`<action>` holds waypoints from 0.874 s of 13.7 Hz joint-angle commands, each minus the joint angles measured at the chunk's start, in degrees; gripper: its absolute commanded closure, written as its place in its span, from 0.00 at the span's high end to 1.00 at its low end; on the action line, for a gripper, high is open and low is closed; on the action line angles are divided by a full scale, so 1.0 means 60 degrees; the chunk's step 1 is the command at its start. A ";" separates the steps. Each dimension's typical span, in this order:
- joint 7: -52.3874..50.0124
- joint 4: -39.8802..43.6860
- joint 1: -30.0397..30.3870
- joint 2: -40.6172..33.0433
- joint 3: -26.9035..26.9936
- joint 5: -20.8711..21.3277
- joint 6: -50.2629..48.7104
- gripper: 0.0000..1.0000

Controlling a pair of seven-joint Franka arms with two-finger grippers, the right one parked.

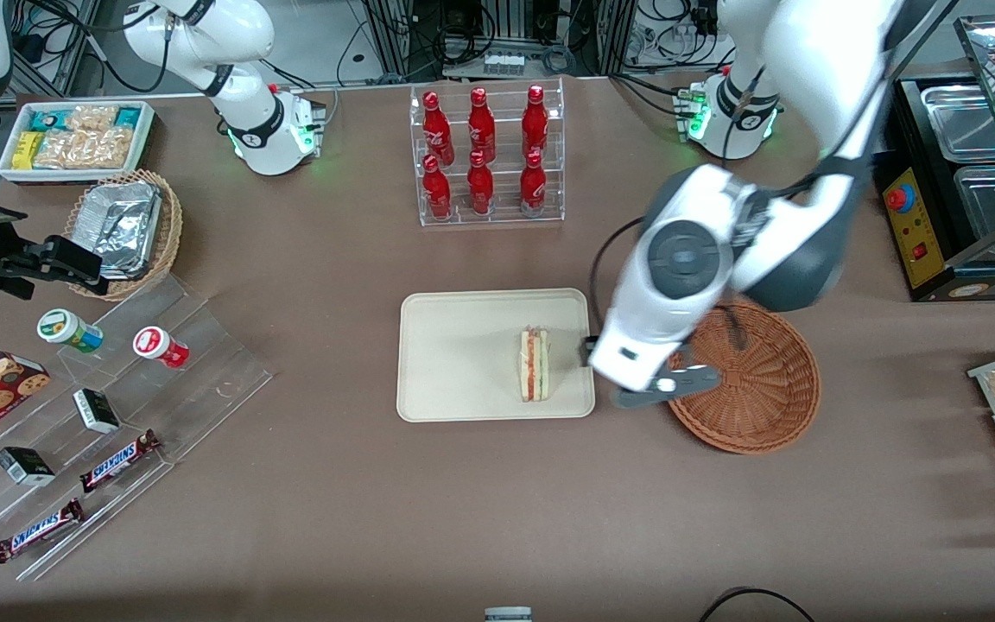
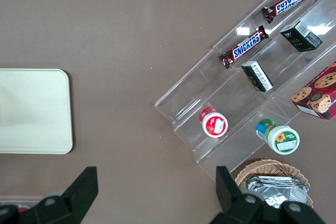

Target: Place sandwich from basket to tray

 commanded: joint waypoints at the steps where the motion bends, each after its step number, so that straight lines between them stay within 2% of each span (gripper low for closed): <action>1: 0.0860 -0.0277 0.0473 -0.0703 -0.0019 -0.0233 -0.0794 1.00; 4: 0.1812 -0.0277 0.1482 -0.1201 -0.0048 -0.0568 -0.1410 1.00; 7: 0.3817 -0.0204 0.2449 -0.1700 -0.0034 -0.0643 -0.2463 1.00; 12: 0.4788 -0.0365 0.2965 -0.2534 0.0141 -0.0672 -0.3505 1.00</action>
